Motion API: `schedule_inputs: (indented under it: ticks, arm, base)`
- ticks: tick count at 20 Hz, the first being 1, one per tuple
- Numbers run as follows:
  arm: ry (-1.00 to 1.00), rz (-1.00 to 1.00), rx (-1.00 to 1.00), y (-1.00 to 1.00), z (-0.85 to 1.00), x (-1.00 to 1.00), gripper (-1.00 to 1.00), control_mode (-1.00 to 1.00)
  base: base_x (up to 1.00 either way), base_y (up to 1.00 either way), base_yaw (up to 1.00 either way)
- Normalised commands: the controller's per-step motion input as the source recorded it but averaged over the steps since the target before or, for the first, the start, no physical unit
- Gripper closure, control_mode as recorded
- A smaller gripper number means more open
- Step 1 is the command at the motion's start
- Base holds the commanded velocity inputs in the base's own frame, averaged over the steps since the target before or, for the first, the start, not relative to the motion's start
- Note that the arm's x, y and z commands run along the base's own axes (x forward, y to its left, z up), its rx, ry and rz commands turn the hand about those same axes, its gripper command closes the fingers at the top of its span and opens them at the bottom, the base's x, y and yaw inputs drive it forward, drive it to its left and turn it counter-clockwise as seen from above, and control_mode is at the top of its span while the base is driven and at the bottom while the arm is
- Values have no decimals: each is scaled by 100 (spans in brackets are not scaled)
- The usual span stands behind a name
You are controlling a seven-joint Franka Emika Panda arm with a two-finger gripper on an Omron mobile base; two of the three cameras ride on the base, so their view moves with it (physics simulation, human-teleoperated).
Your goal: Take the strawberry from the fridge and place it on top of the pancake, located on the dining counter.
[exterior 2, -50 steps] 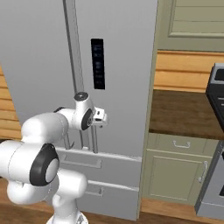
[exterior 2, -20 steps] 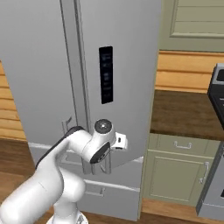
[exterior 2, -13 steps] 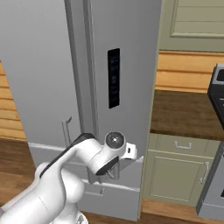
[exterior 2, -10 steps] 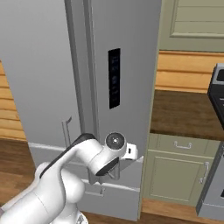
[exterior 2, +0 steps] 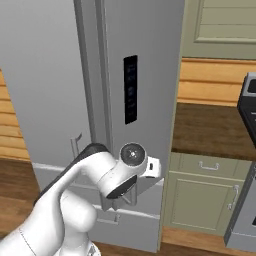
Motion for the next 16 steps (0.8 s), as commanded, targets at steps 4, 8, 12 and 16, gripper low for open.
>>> schedule_inputs:
  ticks: [4,8,12,16]
  arm:
    - [0,-3,-16,67,99,-73,-100,-100]
    - [0,-4,-15,70,100,-69,-100,-100]
    - [0,-7,-19,97,100,-59,-100,-100]
    - [3,-14,-25,100,99,-30,-100,-100]
  base:
    - [0,0,0]
    - [0,0,0]
    - [0,0,0]
    - [0,0,0]
